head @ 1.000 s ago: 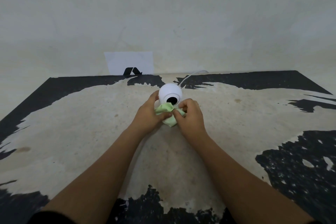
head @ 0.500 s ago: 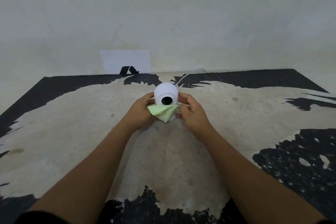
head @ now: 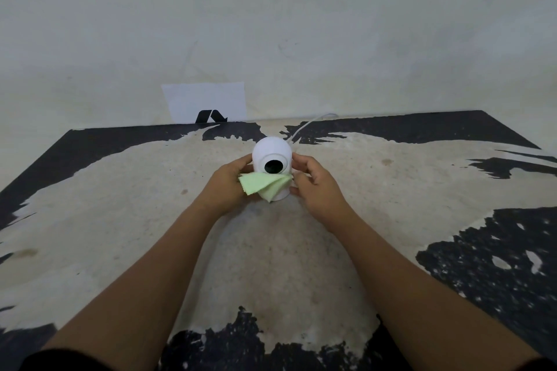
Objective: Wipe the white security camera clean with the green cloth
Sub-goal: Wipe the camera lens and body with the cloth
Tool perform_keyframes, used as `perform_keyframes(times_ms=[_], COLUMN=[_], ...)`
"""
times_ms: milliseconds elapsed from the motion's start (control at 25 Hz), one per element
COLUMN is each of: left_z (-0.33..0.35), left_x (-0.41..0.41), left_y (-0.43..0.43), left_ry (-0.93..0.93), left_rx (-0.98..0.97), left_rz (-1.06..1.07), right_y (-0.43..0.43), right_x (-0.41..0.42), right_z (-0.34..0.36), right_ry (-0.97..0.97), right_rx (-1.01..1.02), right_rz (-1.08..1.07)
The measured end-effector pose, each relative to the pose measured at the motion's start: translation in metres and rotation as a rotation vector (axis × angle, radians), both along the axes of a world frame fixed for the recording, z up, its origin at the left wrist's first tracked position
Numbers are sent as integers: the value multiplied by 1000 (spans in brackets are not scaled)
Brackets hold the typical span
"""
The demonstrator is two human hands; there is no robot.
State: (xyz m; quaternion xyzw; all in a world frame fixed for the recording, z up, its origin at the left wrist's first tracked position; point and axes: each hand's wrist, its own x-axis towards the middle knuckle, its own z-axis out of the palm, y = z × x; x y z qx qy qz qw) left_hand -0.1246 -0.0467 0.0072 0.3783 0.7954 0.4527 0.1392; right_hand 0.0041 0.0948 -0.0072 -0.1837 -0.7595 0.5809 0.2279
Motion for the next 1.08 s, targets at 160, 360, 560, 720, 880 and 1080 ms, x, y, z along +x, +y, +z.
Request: perform_keyframes(times_ms=[160, 360, 560, 720, 880, 1080], left_z=[-3, -3, -2, -4, -1, 6], left_x=[12, 35, 40, 32, 12, 2], left_y=[10, 29, 35, 26, 14, 9], left_ry=[-43, -39, -40, -11, 16, 40], left_rx=[47, 110, 135, 95, -53, -148], left_rz=[116, 278, 328, 247, 138, 25], right_y=[1, -1, -2, 1, 8, 9], right_x=[3, 5, 8, 8, 13, 8], right_z=[2, 3, 6, -1, 6, 7], right_ry=[7, 41, 43, 16, -119, -393], right_rx=[25, -1, -65, -61, 189, 602], right_rz=[-10, 7, 20, 59, 76, 103])
